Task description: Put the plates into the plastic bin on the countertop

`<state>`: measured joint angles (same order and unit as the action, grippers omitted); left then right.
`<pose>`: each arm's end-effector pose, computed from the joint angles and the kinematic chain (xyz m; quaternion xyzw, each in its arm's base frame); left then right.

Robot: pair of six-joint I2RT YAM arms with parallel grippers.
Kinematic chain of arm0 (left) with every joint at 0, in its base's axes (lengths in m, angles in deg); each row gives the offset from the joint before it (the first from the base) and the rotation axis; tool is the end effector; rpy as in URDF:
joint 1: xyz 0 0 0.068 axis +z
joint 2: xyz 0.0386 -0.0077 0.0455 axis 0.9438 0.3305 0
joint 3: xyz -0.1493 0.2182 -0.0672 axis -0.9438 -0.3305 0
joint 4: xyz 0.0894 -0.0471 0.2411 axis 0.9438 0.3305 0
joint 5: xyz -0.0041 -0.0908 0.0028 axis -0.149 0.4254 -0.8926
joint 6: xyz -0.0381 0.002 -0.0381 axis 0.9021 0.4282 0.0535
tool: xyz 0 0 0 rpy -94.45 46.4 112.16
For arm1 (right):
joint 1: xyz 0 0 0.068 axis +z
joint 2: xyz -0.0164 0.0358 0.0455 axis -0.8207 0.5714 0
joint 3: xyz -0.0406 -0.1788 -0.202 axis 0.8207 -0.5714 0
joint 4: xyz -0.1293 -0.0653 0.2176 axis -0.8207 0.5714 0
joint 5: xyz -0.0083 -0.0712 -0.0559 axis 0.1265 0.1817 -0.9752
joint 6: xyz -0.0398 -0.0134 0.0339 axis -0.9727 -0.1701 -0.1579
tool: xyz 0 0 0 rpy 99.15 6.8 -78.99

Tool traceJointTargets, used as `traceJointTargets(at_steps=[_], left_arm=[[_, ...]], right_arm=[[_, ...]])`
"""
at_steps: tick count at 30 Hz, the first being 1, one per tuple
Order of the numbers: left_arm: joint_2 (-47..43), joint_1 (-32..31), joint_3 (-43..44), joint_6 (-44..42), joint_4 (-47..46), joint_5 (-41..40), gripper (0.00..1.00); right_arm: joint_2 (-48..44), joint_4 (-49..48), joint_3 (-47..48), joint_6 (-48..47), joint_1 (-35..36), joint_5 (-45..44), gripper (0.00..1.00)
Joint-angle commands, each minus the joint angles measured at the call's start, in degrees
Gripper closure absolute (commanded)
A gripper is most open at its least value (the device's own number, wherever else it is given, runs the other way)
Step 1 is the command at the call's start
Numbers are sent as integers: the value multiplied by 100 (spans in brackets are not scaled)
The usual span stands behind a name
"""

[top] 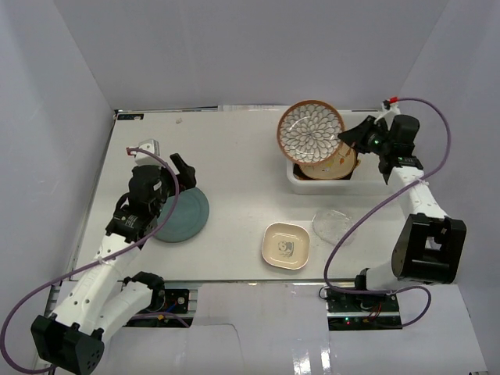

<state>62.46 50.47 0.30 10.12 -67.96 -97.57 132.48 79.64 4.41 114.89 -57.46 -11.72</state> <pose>0.1827 -0.0579 0.3171 -0.1191 0.8120 -0.1306 0.5562 0.3366 0.0058 0.3147 0.0263 0.7794 0.3439 0.5230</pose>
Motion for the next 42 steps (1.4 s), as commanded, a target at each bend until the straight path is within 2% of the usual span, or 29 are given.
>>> traceJointTargets(at_steps=[1,10,14,17,18,20,23,24,27,32,37,42], left_arm=[[28,-25,-6,-11,-42,165,2],[538,-16,-120,437,-25,516,2],[889,-25,-24,674,378,385,2],[986,1,-163,815,659,149,2],[1021,54,-242,885,792,52,2],[1057,203,-305,1017,1203,-168,2],[900,913,-454,1228,1452,276,2],[864,1420,-620,1307,1469,436,2],[942,2440,-840,1439,1653,1061,2],[837,2796,-1236,1938,1567,1184,2],[785,3226,-1894,2335,1015,1869,2],[626,3429,-2852,2915,302,2555,8]], right_arm=[[16,-391,-25,451,-593,-472,92],[534,-14,203,-24,-859,-1503,92],[658,-48,98,-59,-868,-1504,89],[737,-198,-78,-33,-859,-1329,73],[746,-241,-113,-33,-859,-1241,59],[667,-286,-227,-59,-859,-1171,43],[387,-540,-456,-33,-859,-969,29],[307,-567,-570,-33,-851,-846,21],[-44,-751,-807,-15,-798,-486,13],[-466,-856,-808,-138,-657,-143,12],[-546,-1077,-808,-50,-420,368,12],[-476,-1129,-808,-24,-253,491,12]])
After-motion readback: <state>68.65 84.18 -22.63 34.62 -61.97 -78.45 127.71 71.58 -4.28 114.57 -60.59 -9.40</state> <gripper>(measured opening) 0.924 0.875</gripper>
